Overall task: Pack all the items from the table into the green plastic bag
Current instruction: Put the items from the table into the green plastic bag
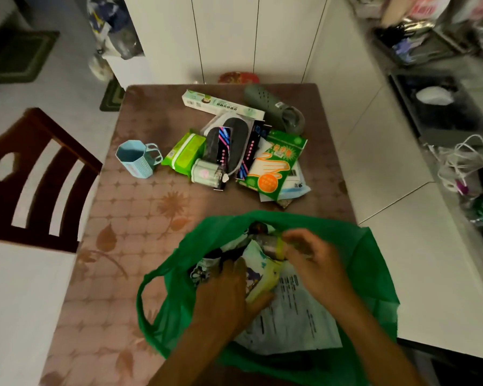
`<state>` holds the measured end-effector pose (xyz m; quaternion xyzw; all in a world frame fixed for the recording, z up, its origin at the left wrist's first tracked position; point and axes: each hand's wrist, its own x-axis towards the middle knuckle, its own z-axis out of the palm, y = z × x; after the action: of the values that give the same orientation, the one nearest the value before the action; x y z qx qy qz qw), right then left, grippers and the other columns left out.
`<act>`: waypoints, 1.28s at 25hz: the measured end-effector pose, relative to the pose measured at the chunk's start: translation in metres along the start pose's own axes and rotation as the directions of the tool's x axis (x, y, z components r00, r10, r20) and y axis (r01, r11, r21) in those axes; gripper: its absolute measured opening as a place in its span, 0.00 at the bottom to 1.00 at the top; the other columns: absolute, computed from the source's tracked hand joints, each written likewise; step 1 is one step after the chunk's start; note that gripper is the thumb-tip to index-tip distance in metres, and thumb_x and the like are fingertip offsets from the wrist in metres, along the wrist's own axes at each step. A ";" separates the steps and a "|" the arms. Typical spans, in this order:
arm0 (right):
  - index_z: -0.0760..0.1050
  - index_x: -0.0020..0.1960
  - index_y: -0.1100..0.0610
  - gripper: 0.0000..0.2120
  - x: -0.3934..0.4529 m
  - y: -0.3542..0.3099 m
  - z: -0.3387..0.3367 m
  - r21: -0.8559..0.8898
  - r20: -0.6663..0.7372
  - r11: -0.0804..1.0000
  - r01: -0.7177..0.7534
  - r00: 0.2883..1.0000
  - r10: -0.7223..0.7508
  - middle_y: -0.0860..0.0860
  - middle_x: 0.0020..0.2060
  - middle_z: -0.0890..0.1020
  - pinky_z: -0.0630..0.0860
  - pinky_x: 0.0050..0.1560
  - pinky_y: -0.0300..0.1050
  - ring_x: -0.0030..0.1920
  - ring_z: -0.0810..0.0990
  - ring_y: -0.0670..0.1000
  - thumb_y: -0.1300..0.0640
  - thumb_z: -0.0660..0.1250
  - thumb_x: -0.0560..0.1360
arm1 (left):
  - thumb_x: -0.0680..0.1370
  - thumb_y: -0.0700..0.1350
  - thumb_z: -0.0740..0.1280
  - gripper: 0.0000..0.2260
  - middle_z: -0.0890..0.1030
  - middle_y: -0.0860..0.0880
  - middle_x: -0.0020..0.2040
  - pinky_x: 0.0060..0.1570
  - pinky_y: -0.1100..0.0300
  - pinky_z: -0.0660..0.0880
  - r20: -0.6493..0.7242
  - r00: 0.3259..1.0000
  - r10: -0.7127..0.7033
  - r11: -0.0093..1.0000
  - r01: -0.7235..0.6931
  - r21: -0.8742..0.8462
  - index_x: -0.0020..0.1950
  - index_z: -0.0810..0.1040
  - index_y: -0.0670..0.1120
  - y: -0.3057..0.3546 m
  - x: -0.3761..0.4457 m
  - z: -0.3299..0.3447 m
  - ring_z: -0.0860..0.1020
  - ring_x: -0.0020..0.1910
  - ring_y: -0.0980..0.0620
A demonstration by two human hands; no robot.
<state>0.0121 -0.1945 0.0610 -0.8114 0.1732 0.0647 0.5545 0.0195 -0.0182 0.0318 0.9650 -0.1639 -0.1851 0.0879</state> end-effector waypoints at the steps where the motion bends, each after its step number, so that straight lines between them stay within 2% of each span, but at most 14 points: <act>1: 0.78 0.51 0.45 0.06 0.019 -0.008 -0.002 0.036 -0.055 0.999 0.015 0.998 -0.013 0.41 0.48 0.81 0.76 0.44 0.33 0.48 0.79 0.38 0.55 0.67 0.76 | 0.72 0.68 0.57 0.31 0.78 0.47 0.57 0.40 0.52 0.79 -0.196 0.973 0.122 0.991 -0.130 -0.027 0.64 0.72 0.48 0.001 0.001 -0.011 0.78 0.52 0.47; 2: 0.78 0.50 0.47 0.05 0.045 -0.014 -0.003 0.083 -0.109 0.996 0.017 0.994 -0.008 0.43 0.47 0.81 0.78 0.46 0.40 0.48 0.80 0.41 0.55 0.67 0.75 | 0.74 0.62 0.61 0.22 0.81 0.48 0.52 0.35 0.54 0.79 -0.373 0.898 0.232 0.966 -0.258 -0.021 0.58 0.76 0.48 0.002 0.006 -0.023 0.80 0.46 0.48; 4: 0.77 0.46 0.48 0.03 0.107 -0.017 -0.001 0.089 -0.229 0.996 -0.029 0.972 0.049 0.47 0.47 0.82 0.80 0.48 0.52 0.48 0.81 0.50 0.54 0.67 0.73 | 0.74 0.52 0.66 0.15 0.80 0.46 0.54 0.43 0.51 0.78 -0.509 0.788 0.345 0.927 -0.371 0.055 0.58 0.76 0.47 0.001 0.023 -0.035 0.78 0.50 0.46; 7: 0.76 0.55 0.53 0.12 0.200 0.011 0.013 -0.125 -0.263 0.948 -0.293 0.931 0.253 0.54 0.55 0.81 0.78 0.52 0.53 0.52 0.79 0.57 0.53 0.67 0.72 | 0.70 0.50 0.70 0.24 0.75 0.44 0.63 0.60 0.41 0.68 -0.429 0.871 0.240 0.969 -0.188 0.160 0.65 0.71 0.47 -0.011 0.056 -0.033 0.73 0.60 0.41; 9: 0.70 0.65 0.59 0.26 0.239 0.037 0.027 0.040 -0.116 0.829 -0.557 0.822 0.558 0.59 0.59 0.78 0.78 0.46 0.51 0.51 0.79 0.59 0.50 0.69 0.71 | 0.68 0.49 0.72 0.24 0.80 0.45 0.56 0.60 0.41 0.66 -0.384 0.910 0.158 0.979 -0.094 0.180 0.63 0.73 0.47 -0.022 0.070 -0.027 0.77 0.55 0.42; 11: 0.69 0.67 0.61 0.31 0.254 0.055 0.037 0.152 -0.049 0.759 -0.633 0.762 0.646 0.59 0.59 0.79 0.78 0.42 0.50 0.49 0.79 0.59 0.49 0.72 0.68 | 0.68 0.48 0.72 0.16 0.82 0.48 0.46 0.56 0.45 0.66 -0.361 0.922 0.139 0.980 -0.075 0.184 0.55 0.77 0.47 -0.031 0.073 -0.023 0.79 0.46 0.44; 14: 0.73 0.63 0.62 0.26 0.267 0.061 0.051 0.213 -0.143 0.814 -0.541 0.807 0.574 0.58 0.57 0.80 0.78 0.48 0.51 0.51 0.79 0.59 0.55 0.73 0.68 | 0.72 0.50 0.63 0.09 0.80 0.50 0.40 0.49 0.49 0.71 -0.326 0.933 0.150 0.977 -0.089 0.196 0.45 0.80 0.49 -0.036 0.075 -0.019 0.77 0.41 0.46; 18: 0.78 0.47 0.57 0.06 0.239 0.021 0.028 0.351 -0.271 0.911 -0.219 0.907 0.322 0.57 0.47 0.82 0.75 0.40 0.46 0.44 0.78 0.55 0.61 0.67 0.70 | 0.73 0.48 0.66 0.05 0.80 0.50 0.39 0.44 0.52 0.72 -0.316 0.938 0.145 0.986 -0.111 0.125 0.43 0.81 0.49 -0.036 0.070 -0.023 0.76 0.39 0.46; 22: 0.78 0.47 0.51 0.15 0.152 -0.027 -0.034 0.553 -0.379 0.822 0.132 0.919 0.108 0.50 0.43 0.83 0.80 0.44 0.47 0.44 0.81 0.50 0.70 0.67 0.69 | 0.76 0.54 0.60 0.14 0.79 0.50 0.34 0.40 0.56 0.70 -0.275 0.954 0.122 0.987 -0.146 -0.071 0.39 0.80 0.49 -0.032 0.078 -0.035 0.75 0.32 0.50; 25: 0.76 0.54 0.50 0.24 0.068 -0.013 -0.057 0.618 -0.213 0.771 0.152 0.977 -0.022 0.49 0.47 0.84 0.80 0.49 0.51 0.50 0.82 0.52 0.76 0.66 0.68 | 0.76 0.51 0.66 0.11 0.78 0.52 0.31 0.31 0.61 0.70 -0.175 0.983 0.055 0.883 -0.130 -0.452 0.36 0.78 0.50 -0.030 0.083 -0.044 0.74 0.29 0.55; 27: 0.77 0.58 0.52 0.25 0.034 0.015 -0.062 0.479 0.027 0.878 0.016 0.999 -0.033 0.52 0.50 0.84 0.81 0.50 0.50 0.53 0.82 0.56 0.76 0.67 0.68 | 0.74 0.44 0.69 0.11 0.77 0.54 0.28 0.27 0.69 0.69 -0.130 0.991 -0.032 0.663 -0.076 -0.745 0.31 0.77 0.51 -0.033 0.084 -0.052 0.73 0.26 0.60; 28: 0.78 0.58 0.52 0.22 0.029 0.030 -0.064 0.241 0.178 0.970 -0.026 0.984 -0.018 0.52 0.50 0.84 0.81 0.49 0.48 0.52 0.82 0.55 0.73 0.68 0.70 | 0.74 0.42 0.70 0.11 0.78 0.54 0.29 0.26 0.71 0.69 -0.124 0.990 -0.075 0.563 -0.060 -0.824 0.31 0.78 0.51 -0.036 0.085 -0.057 0.74 0.25 0.62; 30: 0.79 0.56 0.49 0.15 0.032 0.063 -0.065 -0.334 0.445 0.942 0.024 0.885 0.135 0.52 0.49 0.85 0.79 0.47 0.47 0.49 0.83 0.53 0.65 0.67 0.74 | 0.75 0.42 0.69 0.08 0.80 0.50 0.33 0.29 0.73 0.70 -0.162 0.980 -0.119 0.573 -0.066 -0.817 0.36 0.80 0.49 -0.042 0.089 -0.062 0.74 0.27 0.65; 32: 0.78 0.56 0.44 0.15 0.038 0.081 -0.065 -0.643 0.473 0.761 0.082 0.824 0.311 0.52 0.52 0.84 0.78 0.49 0.47 0.48 0.82 0.55 0.60 0.63 0.74 | 0.76 0.44 0.68 0.06 0.81 0.47 0.36 0.31 0.70 0.71 -0.195 0.974 -0.114 0.648 -0.076 -0.757 0.40 0.79 0.45 -0.045 0.089 -0.061 0.75 0.30 0.61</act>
<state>0.0138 -0.2883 0.0032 -0.8827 0.0244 0.3871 0.2654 0.1340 -0.0011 0.0485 0.8551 -0.0499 -0.1270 0.5002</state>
